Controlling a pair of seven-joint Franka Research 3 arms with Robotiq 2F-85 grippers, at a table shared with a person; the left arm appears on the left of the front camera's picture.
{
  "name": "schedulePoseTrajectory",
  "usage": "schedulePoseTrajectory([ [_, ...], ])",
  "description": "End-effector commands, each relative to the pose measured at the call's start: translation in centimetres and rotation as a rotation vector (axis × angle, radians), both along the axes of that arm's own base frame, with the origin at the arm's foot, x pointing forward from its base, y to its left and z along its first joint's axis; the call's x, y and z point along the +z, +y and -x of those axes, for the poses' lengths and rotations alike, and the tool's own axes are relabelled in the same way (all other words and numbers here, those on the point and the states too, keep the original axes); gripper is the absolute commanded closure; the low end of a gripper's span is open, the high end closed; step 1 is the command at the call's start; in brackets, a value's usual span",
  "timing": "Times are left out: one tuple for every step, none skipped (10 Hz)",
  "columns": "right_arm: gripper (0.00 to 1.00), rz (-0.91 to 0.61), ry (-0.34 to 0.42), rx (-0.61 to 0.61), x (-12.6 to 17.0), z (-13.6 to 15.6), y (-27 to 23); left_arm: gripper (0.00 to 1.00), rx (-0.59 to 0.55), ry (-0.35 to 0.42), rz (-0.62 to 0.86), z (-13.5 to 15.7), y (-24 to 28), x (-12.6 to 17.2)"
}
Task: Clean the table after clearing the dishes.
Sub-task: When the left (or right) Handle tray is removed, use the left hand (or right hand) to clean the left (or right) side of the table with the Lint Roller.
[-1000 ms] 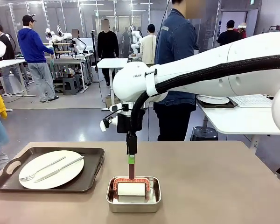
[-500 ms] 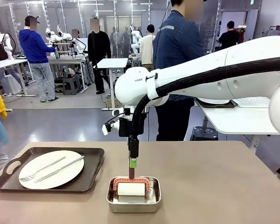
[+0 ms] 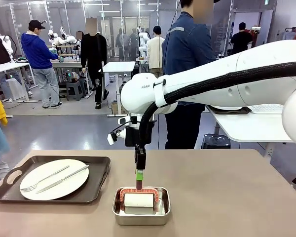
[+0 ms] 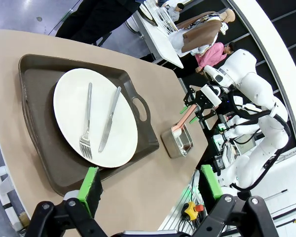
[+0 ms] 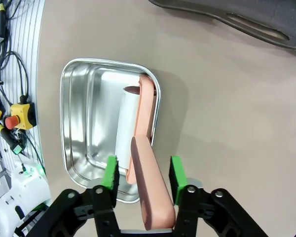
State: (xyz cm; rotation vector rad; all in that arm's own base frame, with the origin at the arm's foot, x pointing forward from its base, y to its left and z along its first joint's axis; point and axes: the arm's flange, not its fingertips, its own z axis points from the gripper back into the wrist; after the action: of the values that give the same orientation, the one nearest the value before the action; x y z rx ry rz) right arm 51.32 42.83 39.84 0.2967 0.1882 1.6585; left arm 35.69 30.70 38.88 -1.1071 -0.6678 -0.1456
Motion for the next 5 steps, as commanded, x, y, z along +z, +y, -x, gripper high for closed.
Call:
schedulePoseTrajectory([
  [1.0,-0.015,0.007,0.015,0.3,0.6,-0.4,0.0,0.0,0.0,-0.004,0.3,0.2,0.1],
  [0.97,-0.014,0.004,0.016,0.4,0.6,-0.4,0.0,0.0,0.0,-0.004,0.3,0.2,0.1],
  [1.0,-0.019,0.0,0.01,0.6,0.7,-0.6,0.0,0.0,0.0,-0.004,0.3,0.2,0.1],
  [1.0,-0.026,-0.008,0.001,1.2,1.0,-1.0,0.0,0.0,0.0,-0.004,0.3,0.2,0.1],
  [1.0,-0.018,-0.014,-0.006,2.0,1.3,-1.3,0.0,0.0,0.0,-0.004,0.3,0.2,0.1],
])
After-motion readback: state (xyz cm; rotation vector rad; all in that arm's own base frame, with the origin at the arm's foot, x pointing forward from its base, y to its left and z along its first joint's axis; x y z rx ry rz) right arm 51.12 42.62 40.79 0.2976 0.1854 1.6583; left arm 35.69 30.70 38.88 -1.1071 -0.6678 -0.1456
